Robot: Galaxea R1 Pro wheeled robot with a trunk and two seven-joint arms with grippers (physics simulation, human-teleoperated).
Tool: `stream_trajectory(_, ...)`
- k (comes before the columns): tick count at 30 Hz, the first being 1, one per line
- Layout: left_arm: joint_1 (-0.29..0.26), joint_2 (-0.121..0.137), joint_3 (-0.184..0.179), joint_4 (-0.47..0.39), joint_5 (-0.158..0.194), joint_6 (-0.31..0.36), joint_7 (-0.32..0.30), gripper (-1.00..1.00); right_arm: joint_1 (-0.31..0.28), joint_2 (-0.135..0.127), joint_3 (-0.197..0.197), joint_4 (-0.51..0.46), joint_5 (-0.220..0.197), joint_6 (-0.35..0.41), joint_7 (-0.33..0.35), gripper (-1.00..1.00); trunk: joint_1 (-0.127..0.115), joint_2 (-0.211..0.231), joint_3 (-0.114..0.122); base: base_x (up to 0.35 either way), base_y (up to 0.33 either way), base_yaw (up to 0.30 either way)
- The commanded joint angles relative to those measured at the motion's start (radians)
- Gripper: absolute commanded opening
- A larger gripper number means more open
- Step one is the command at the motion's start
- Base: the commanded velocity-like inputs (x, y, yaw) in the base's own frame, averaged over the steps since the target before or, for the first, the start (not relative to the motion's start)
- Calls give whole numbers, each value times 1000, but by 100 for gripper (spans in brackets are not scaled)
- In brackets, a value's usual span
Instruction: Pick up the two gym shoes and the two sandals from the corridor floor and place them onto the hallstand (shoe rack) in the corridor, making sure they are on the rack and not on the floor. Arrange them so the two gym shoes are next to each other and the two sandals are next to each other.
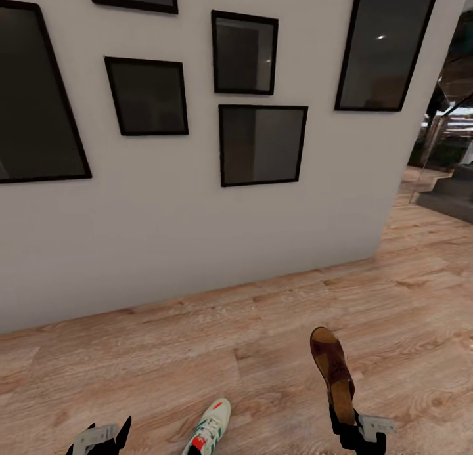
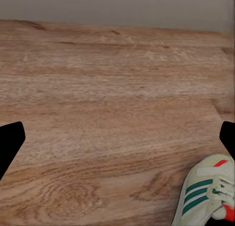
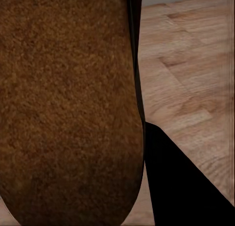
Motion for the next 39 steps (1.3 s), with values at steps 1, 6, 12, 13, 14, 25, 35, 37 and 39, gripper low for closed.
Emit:
stream_trajectory(1,-1,-1,8,-1,-10,-6,-6,100,-1,0,6,1,-14,-2,9,-100,0,0,-2,0,0,-237)
stream_trajectory(6,-1,-1,8,-1,-10,-6,-6,100,-1,0,6,1,-14,-2,9,-100,0,0,-6,0,0,-236)
stream_trajectory(12,-1,-1,8,-1,-10,-6,-6,100,-1,0,6,1,-14,-2,10,-100,0,0,-11,0,0,-239)
stream_trajectory(13,-1,-1,8,-1,-10,-6,-6,100,-1,0,6,1,-14,-2,10,-100,0,0,-11,0,0,-251)
stream_trajectory(14,-1,-1,8,-1,-10,-6,-6,100,-1,0,6,1,-14,-2,10,-100,0,0,-12,0,0,-252)
stream_trajectory(25,-1,-1,8,-1,-10,-6,-7,100,-1,0,6,1,-14,-2,10,-100,0,0,-20,0,0,-256)
stream_trajectory(35,-1,-1,8,-1,-10,-6,-6,100,-1,0,6,1,-14,-2,10,-100,0,0,-27,0,0,-257)
stream_trajectory(37,-1,-1,8,-1,-10,-6,-6,100,-1,0,6,1,-14,-2,10,-100,0,0,-28,0,0,-257)
stream_trajectory(39,-1,-1,8,-1,-10,-6,-6,100,-1,0,6,1,-14,-2,10,-100,0,0,-29,0,0,-257)
